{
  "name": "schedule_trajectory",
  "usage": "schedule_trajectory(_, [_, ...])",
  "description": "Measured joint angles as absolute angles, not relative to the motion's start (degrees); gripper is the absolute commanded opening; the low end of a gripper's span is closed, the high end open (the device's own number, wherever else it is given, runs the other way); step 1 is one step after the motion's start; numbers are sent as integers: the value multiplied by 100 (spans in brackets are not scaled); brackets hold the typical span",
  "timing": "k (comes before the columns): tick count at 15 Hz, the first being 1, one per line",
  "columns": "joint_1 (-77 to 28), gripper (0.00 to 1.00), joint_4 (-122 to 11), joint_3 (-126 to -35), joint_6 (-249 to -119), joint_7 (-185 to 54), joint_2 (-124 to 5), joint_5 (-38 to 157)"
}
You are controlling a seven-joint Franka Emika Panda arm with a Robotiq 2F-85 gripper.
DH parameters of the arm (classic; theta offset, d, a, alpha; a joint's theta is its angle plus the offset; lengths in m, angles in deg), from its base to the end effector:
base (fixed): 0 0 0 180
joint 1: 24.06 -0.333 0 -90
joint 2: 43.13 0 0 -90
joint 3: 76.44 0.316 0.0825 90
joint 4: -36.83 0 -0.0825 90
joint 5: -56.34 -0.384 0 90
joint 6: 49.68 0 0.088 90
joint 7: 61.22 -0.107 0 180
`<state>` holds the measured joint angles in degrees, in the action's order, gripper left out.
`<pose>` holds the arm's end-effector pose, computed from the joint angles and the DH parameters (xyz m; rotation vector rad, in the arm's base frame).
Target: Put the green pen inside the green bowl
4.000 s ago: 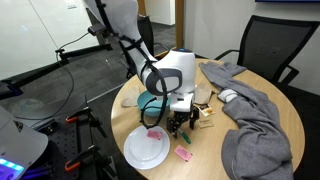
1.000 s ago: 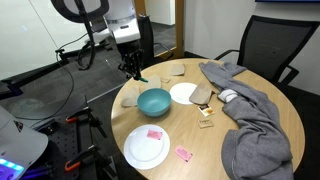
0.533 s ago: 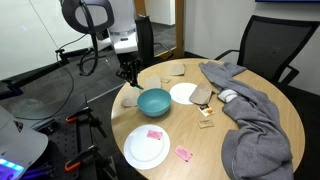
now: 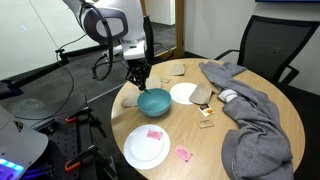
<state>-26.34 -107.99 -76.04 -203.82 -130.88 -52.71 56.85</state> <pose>0.4613 0.0220 0.2128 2.6228 -1.7204 -0.0032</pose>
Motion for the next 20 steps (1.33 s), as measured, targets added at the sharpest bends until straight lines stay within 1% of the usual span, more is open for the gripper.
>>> schedule_trajectory(7, [-3171,4,-10040,-8110,-20384,-14062,-6346,6263])
schedule_trajectory(8, [-3230,40,-9944,-8145,-20384,-14112,-6481,6263])
schedule_trajectory(9, [-3287,41,-9852,-8177,-20384,-14161,-6610,6262])
schedule_trajectory(13, [-3440,70,-9628,-8270,-20384,-14266,-6921,6232])
schedule_trajectory(17, [-3513,99,-9650,-8438,-20384,-14282,-6847,6231])
schedule_trajectory(20, [-3503,100,-9855,-8551,-20384,-14282,-6463,6231])
